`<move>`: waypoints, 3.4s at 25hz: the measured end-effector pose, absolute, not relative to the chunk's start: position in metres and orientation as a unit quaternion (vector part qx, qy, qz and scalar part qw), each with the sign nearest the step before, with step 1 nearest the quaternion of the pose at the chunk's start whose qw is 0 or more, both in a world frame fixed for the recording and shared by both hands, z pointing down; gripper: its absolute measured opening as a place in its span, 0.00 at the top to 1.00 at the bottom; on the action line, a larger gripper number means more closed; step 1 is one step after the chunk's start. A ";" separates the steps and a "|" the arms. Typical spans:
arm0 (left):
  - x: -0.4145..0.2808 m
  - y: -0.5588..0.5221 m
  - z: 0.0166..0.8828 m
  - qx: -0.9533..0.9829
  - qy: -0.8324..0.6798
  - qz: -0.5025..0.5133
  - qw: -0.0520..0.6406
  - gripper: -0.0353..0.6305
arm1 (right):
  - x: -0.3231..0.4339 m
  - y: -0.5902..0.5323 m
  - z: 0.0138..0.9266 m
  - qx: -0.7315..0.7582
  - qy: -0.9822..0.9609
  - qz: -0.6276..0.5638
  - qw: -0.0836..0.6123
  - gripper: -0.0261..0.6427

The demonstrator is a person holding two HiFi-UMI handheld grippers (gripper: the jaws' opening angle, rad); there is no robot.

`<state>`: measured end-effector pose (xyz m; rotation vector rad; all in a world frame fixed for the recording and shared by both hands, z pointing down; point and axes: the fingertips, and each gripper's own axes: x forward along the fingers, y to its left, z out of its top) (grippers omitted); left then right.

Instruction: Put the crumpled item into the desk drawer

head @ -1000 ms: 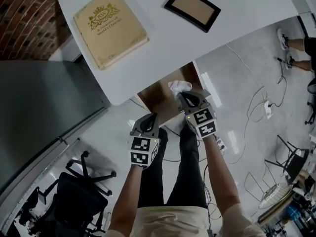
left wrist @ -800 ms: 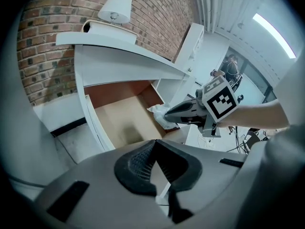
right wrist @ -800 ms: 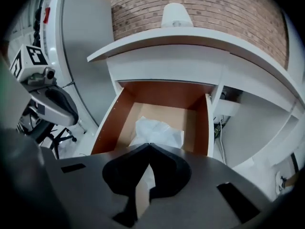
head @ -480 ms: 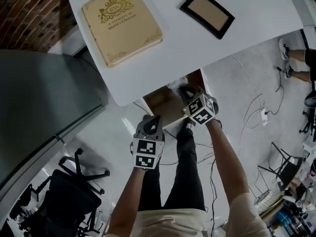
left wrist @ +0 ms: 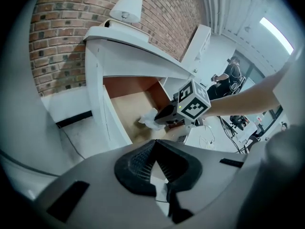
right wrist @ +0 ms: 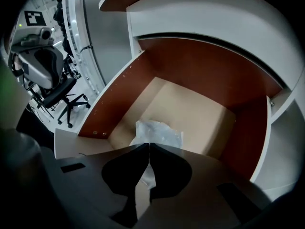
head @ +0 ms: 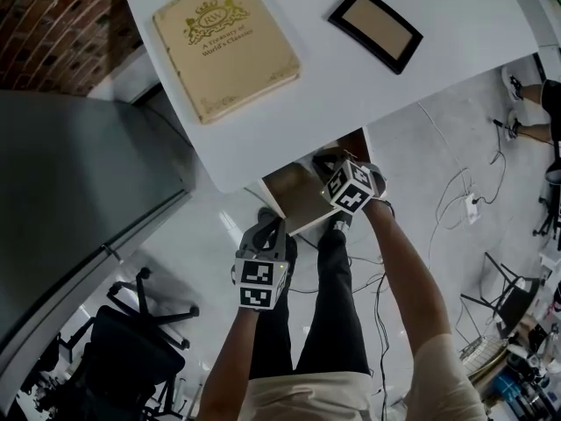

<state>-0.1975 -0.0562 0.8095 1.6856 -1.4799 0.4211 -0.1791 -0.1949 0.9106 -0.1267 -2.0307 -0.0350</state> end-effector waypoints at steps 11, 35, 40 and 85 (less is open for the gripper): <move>-0.215 -0.054 0.810 0.658 -0.608 0.166 0.413 0.92 | -0.163 -0.190 0.898 -0.005 -0.854 0.033 0.519 0.85; -0.192 -0.064 0.666 0.688 -0.591 0.134 0.400 0.92 | -0.078 -0.138 0.684 0.296 -0.845 0.256 0.365 0.85; -0.189 -0.069 0.612 0.707 -0.588 0.126 0.372 0.92 | -0.076 -0.128 0.629 0.312 -0.853 0.251 0.336 0.85; -0.157 -0.030 0.570 0.748 -0.560 0.182 0.307 0.92 | -0.056 -0.054 0.598 0.269 -0.878 0.270 0.289 0.92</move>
